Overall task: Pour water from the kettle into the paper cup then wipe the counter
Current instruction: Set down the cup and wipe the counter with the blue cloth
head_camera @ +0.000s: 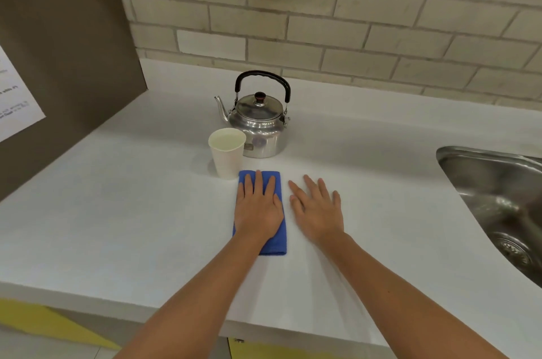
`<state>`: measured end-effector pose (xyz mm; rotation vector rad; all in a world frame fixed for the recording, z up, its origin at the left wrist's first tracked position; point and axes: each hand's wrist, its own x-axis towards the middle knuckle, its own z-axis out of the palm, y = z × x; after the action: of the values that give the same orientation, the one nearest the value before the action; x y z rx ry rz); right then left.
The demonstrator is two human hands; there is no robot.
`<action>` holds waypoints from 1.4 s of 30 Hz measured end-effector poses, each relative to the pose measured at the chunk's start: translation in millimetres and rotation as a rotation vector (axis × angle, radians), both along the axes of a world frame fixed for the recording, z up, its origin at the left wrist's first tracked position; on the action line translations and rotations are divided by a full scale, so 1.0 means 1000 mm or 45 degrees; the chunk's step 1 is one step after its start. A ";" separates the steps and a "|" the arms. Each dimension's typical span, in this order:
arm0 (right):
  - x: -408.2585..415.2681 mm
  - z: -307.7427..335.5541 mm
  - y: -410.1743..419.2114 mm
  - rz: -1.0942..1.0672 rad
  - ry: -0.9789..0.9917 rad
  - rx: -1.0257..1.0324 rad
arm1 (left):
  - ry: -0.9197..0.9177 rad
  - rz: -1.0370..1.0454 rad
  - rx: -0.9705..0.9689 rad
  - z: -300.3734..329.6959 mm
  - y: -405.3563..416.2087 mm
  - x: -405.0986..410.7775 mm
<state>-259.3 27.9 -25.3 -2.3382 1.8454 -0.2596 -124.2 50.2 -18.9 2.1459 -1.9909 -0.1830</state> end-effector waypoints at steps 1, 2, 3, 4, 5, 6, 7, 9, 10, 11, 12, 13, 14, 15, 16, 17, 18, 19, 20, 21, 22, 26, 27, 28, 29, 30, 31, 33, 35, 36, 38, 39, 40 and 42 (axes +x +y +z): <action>0.000 0.000 0.000 -0.002 0.003 0.000 | 0.001 -0.008 0.004 0.000 -0.003 -0.001; 0.000 0.000 0.000 -0.002 0.004 0.005 | 0.007 -0.013 0.001 0.000 -0.004 -0.002; 0.000 0.000 0.000 -0.004 0.003 0.013 | 0.017 -0.020 -0.005 -0.001 -0.002 -0.002; 0.000 0.000 0.001 -0.008 0.002 0.015 | 0.033 -0.035 -0.018 -0.001 0.003 -0.001; 0.000 0.001 0.001 -0.010 0.004 0.011 | 0.054 -0.056 -0.040 -0.002 0.010 0.000; 0.000 0.001 0.001 -0.008 0.008 0.007 | 0.076 -0.083 -0.063 -0.003 0.021 0.002; -0.001 0.001 0.001 -0.008 0.010 0.006 | 0.097 -0.114 -0.080 -0.004 0.033 0.005; -0.001 0.001 0.001 -0.012 0.017 0.009 | 0.127 -0.157 -0.091 -0.007 0.058 0.019; 0.000 0.001 0.001 -0.016 0.019 0.017 | 0.131 -0.158 -0.088 -0.008 0.069 0.029; 0.000 0.002 0.002 -0.021 0.023 0.027 | 0.130 -0.145 -0.080 -0.007 0.077 0.041; 0.001 0.003 0.002 -0.025 0.028 0.038 | 0.125 -0.118 -0.068 -0.006 0.083 0.053; 0.002 0.003 0.003 -0.027 0.034 0.044 | 0.121 -0.084 -0.056 -0.004 0.086 0.063; 0.003 0.004 0.004 -0.026 0.041 0.047 | 0.119 -0.049 -0.043 -0.003 0.087 0.070; 0.003 0.006 0.005 -0.023 0.044 0.054 | 0.114 -0.021 -0.029 -0.002 0.086 0.072; 0.003 0.008 0.006 -0.021 0.043 0.063 | 0.103 0.002 -0.021 -0.001 0.085 0.071; 0.003 0.010 0.007 -0.017 0.040 0.073 | 0.088 0.025 -0.017 -0.001 0.084 0.066; 0.003 0.011 0.007 -0.009 0.040 0.082 | 0.073 0.047 -0.018 -0.002 0.083 0.058; 0.002 0.012 0.007 0.002 0.043 0.087 | 0.063 0.058 -0.025 -0.003 0.083 0.049; 0.001 0.014 0.007 0.018 0.049 0.089 | 0.055 0.054 -0.032 -0.004 0.082 0.039; 0.000 0.015 0.007 0.039 0.053 0.090 | 0.050 0.035 -0.037 -0.004 0.079 0.030; -0.002 0.016 0.007 0.058 0.055 0.090 | 0.048 0.010 -0.036 -0.004 0.074 0.021; -0.018 0.014 0.007 0.028 0.062 0.090 | 0.042 -0.067 -0.018 0.000 0.037 -0.001; -0.022 0.012 0.007 0.017 0.079 0.090 | 0.037 -0.073 -0.013 0.001 0.024 -0.005; -0.025 0.011 0.007 0.012 0.093 0.091 | 0.030 -0.075 -0.004 0.001 0.011 -0.009; -0.027 0.009 0.006 0.010 0.093 0.091 | 0.022 -0.076 0.007 0.001 -0.003 -0.013; -0.029 0.008 0.005 0.011 0.079 0.086 | 0.012 -0.077 0.019 0.002 -0.016 -0.017; -0.030 0.007 0.004 0.014 0.060 0.079 | 0.004 -0.078 0.028 0.002 -0.030 -0.020; -0.031 0.004 0.004 0.022 0.039 0.048 | -0.007 -0.077 0.042 0.003 -0.053 -0.026; -0.031 0.002 0.003 0.024 0.035 0.016 | -0.021 -0.078 0.042 0.003 -0.067 -0.029; -0.032 0.002 0.003 0.023 0.024 0.016 | -0.026 -0.083 0.042 0.003 -0.069 -0.029; -0.032 0.003 0.002 0.013 -0.012 0.037 | -0.010 -0.098 0.035 0.002 -0.060 -0.029; -0.032 0.004 0.002 0.006 -0.032 0.038 | 0.010 -0.106 0.022 0.001 -0.050 -0.028; -0.032 0.005 0.001 -0.003 -0.045 0.040 | 0.033 -0.115 0.006 0.000 -0.037 -0.027; -0.030 0.006 0.001 -0.032 -0.057 0.051 | 0.073 -0.151 -0.035 -0.001 -0.006 -0.022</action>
<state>-289.4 28.8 -19.1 -2.2654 1.8433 -0.2738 -146.5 44.6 -19.9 1.9844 -2.0767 -0.2320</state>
